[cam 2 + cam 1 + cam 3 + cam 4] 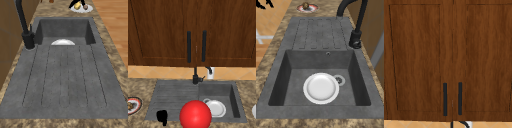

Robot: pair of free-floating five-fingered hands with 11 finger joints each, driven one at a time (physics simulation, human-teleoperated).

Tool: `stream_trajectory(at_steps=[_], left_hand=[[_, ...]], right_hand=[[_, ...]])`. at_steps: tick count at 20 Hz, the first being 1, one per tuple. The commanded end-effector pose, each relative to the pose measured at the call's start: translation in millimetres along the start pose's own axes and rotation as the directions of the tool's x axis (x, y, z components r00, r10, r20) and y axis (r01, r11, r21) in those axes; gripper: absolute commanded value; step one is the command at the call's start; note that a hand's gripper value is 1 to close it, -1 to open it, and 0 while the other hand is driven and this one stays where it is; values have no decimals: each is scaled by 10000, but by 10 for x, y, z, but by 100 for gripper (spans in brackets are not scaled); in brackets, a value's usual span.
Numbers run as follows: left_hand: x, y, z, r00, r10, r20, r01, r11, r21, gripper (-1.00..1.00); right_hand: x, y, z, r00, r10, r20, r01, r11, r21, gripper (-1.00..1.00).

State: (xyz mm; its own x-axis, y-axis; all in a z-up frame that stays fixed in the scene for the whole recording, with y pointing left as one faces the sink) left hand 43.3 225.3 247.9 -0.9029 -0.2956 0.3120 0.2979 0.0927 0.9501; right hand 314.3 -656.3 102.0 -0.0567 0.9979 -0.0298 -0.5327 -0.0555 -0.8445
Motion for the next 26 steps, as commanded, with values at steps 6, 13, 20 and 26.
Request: stream_trajectory(at_steps=[6, 13, 20, 26], left_hand=[[0, 0, 0, 10000, 0, 0, 0, 10000, 0, 0], [0, 0, 0, 10000, 0, 0, 0, 10000, 0, 0], [0, 0, 0, 10000, 0, 0, 0, 10000, 0, 0], [0, 0, 0, 10000, 0, 0, 0, 10000, 0, 0]], right_hand=[[-80, -108, -43, 9984, -458, 323, 464, 9987, -206, 100], [-160, -235, -45, 9969, -679, 399, 734, 9845, -1590, 100], [-210, -469, 7, 9977, -616, 295, 652, 9878, -1414, 100], [-167, -888, 87, 9973, -722, 139, 732, 9918, -1043, 100]])
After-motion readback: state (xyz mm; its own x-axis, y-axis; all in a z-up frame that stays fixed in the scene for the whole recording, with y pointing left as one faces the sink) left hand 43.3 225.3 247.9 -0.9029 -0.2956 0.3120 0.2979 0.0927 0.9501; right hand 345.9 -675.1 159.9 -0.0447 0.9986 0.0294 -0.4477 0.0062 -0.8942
